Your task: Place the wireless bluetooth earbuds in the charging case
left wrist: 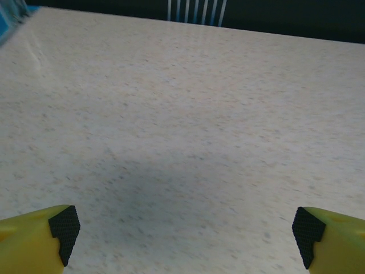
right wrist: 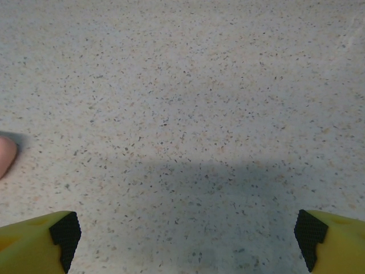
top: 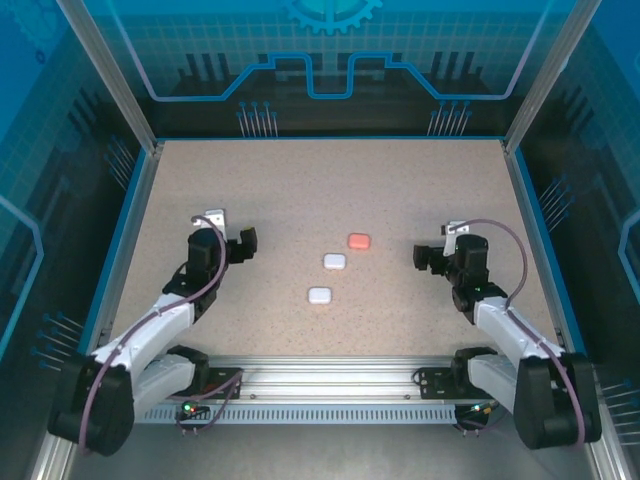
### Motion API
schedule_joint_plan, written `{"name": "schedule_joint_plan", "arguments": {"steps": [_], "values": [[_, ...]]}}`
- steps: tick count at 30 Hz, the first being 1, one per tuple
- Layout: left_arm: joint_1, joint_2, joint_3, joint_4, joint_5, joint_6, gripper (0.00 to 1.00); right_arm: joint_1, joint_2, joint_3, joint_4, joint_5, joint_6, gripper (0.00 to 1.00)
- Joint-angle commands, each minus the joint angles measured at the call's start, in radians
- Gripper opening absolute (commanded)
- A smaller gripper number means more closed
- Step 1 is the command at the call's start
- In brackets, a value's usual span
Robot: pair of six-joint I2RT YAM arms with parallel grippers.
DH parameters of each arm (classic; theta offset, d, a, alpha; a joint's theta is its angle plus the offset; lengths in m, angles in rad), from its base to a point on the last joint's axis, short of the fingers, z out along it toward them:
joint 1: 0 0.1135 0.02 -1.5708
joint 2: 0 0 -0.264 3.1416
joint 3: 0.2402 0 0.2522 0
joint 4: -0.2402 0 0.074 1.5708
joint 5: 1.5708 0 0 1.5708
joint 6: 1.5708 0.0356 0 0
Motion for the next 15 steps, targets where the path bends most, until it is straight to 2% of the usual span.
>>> {"name": "schedule_joint_plan", "arguments": {"steps": [1,5,10,15], "values": [[0.017,0.064,-0.051,0.264,-0.045,0.129,0.99,-0.012,0.063,-0.022,0.305,-0.008,-0.071,1.0],[0.046,0.181,-0.057,0.372,-0.032,0.19,0.99,-0.009,0.168,-0.024,0.45,-0.042,-0.102,1.0],[0.063,0.321,-0.156,0.735,-0.003,0.235,0.99,-0.005,0.29,-0.004,0.578,-0.081,-0.137,1.0],[0.08,0.481,-0.192,0.972,0.077,0.264,0.99,0.001,0.435,-0.005,0.709,-0.084,-0.145,1.0]]}}
